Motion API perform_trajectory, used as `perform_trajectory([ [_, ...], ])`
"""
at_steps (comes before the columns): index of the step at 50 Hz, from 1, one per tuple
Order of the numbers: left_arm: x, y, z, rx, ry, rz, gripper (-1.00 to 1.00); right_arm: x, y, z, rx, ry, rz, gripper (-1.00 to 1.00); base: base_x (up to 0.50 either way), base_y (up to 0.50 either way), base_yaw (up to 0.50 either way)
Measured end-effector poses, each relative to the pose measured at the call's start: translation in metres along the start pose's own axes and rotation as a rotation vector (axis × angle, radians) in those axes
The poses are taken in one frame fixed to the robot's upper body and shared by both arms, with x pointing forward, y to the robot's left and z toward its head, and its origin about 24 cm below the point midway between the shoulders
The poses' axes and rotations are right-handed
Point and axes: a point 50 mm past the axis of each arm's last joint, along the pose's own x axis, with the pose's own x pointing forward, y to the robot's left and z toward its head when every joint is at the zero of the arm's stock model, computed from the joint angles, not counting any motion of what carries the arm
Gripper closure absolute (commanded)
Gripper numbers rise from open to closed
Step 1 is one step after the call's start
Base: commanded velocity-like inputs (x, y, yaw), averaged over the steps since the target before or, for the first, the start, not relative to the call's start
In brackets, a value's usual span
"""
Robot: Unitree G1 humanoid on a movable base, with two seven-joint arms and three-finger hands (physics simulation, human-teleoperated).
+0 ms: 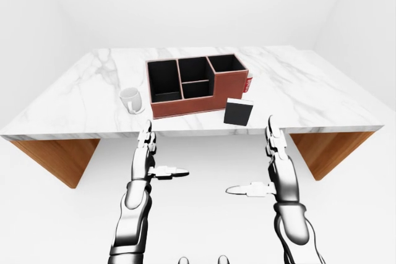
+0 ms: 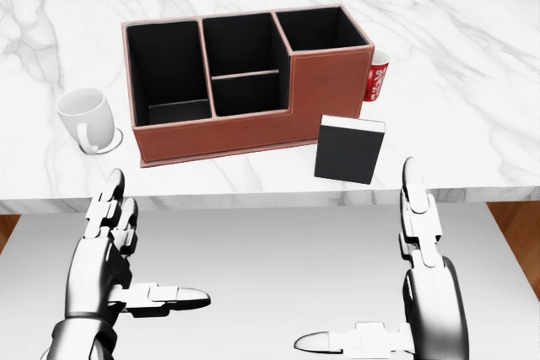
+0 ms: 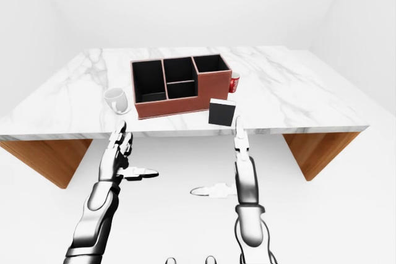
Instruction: Pick up the book and place it in the right compartment of the caddy.
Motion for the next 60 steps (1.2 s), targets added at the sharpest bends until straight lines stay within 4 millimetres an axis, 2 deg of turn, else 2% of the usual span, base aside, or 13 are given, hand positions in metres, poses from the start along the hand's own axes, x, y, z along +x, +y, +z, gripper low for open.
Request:
perform_trajectory([
  [11,0.000,0.001,0.000,-0.004,-0.002,0.001,-1.00,-0.008,-0.003,0.016,-0.225,-0.078,-0.077,-1.00,0.40,0.00,0.00],
  [20,0.000,0.001,0.001,-0.006,-0.002,0.000,-1.00,-0.007,-0.010,0.024,-0.332,-0.123,-0.145,-1.00,0.50,0.00,0.00],
  [31,0.000,0.001,0.000,-0.005,-0.001,-0.002,-1.00,-0.001,-0.022,0.026,-0.456,-0.125,-0.222,-1.00,0.47,0.00,0.00],
  [41,0.000,0.001,0.000,-0.002,-0.003,-0.004,-1.00,0.002,-0.028,0.025,-0.525,-0.118,-0.274,-1.00,0.05,0.00,0.00],
  [45,0.000,0.001,0.000,-0.001,-0.003,-0.005,-1.00,0.002,-0.028,0.025,-0.548,-0.122,-0.279,-1.00,0.05,0.00,0.00],
  [60,-0.001,0.000,-0.001,0.005,-0.001,-0.008,-1.00,0.001,-0.023,0.017,-0.597,-0.132,-0.243,-1.00,0.49,0.00,0.00],
])
